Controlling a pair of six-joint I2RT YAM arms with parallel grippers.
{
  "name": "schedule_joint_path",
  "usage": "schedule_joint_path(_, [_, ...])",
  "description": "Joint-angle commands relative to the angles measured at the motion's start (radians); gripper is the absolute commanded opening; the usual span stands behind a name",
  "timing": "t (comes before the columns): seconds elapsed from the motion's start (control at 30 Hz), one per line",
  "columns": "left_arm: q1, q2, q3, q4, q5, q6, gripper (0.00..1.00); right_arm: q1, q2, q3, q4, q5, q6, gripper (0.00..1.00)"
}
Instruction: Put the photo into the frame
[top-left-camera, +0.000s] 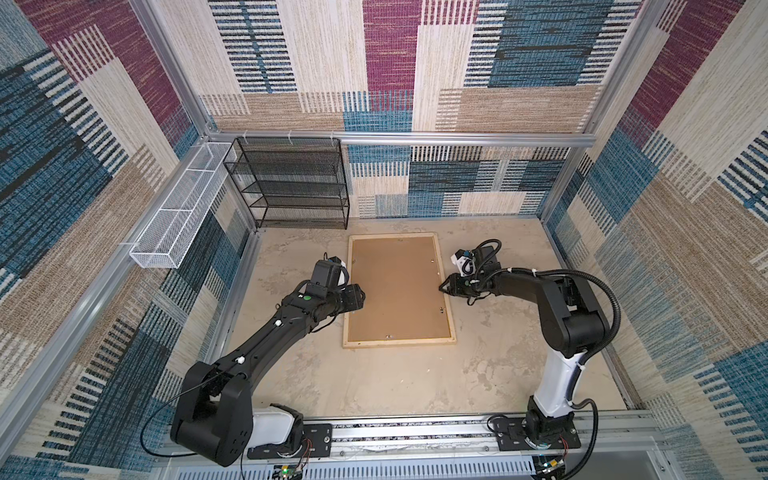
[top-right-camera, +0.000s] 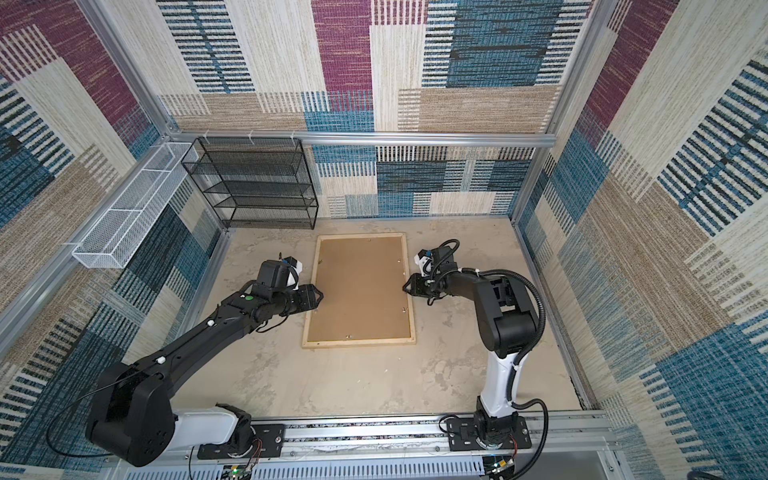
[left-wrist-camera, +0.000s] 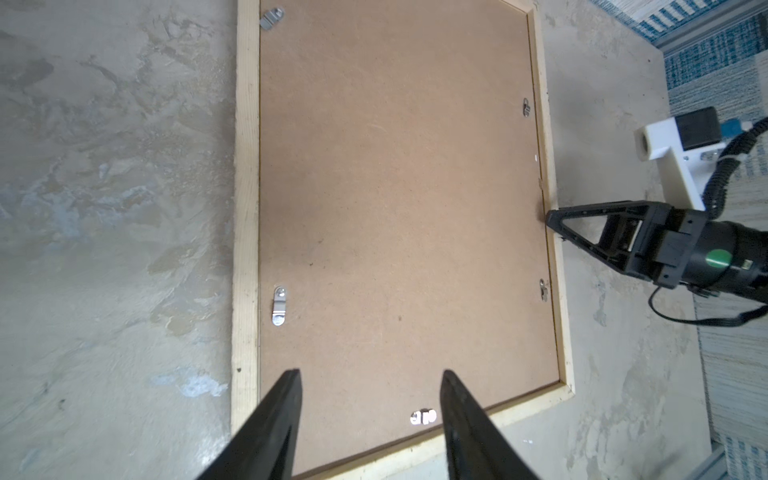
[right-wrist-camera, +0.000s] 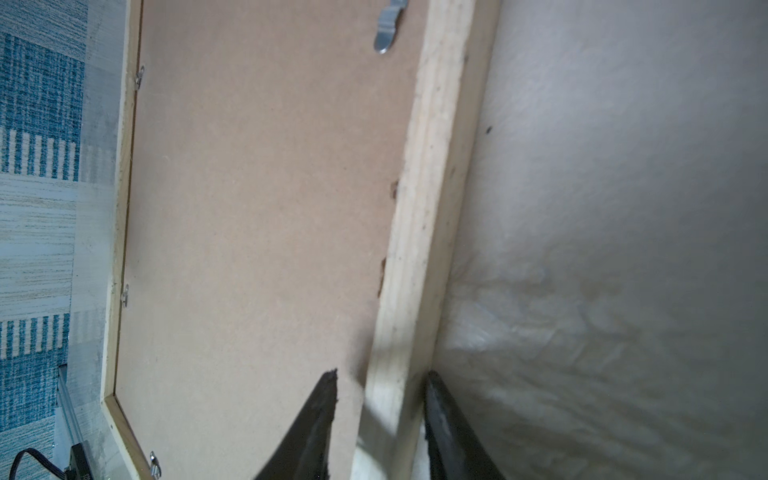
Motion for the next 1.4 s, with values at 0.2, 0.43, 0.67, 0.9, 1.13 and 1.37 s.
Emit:
schedule_joint_path(0.2, [0.001,0.131,0.052,-0.159,-0.202,0.000,0.46,0.001,-0.012,0.025,-0.006,0.007,-0.012,0.37])
schedule_joint_path(0.43, [-0.001,0.286,0.073,-0.083,-0.268,-0.016,0.42,0.001,-0.058,0.026,-0.033,0.027,-0.032,0.37])
schedule_joint_path(0.67, [0.013,0.471,0.282,-0.070,-0.357,0.049,0.42,0.001,-0.094,0.023,-0.055,0.040,-0.045,0.37])
schedule_joint_path(0.9, [0.051,0.671,0.524,-0.110,-0.322,0.117,0.38,0.001,-0.140,-0.007,-0.049,0.031,-0.048,0.37])
schedule_joint_path(1.13, [0.052,0.752,0.611,-0.163,-0.338,0.129,0.21,0.001,-0.189,-0.049,-0.041,0.040,-0.054,0.37])
schedule_joint_path(1.37, [0.051,0.702,0.530,-0.149,-0.264,0.092,0.11,0.001,-0.243,-0.074,-0.023,0.026,-0.041,0.38])
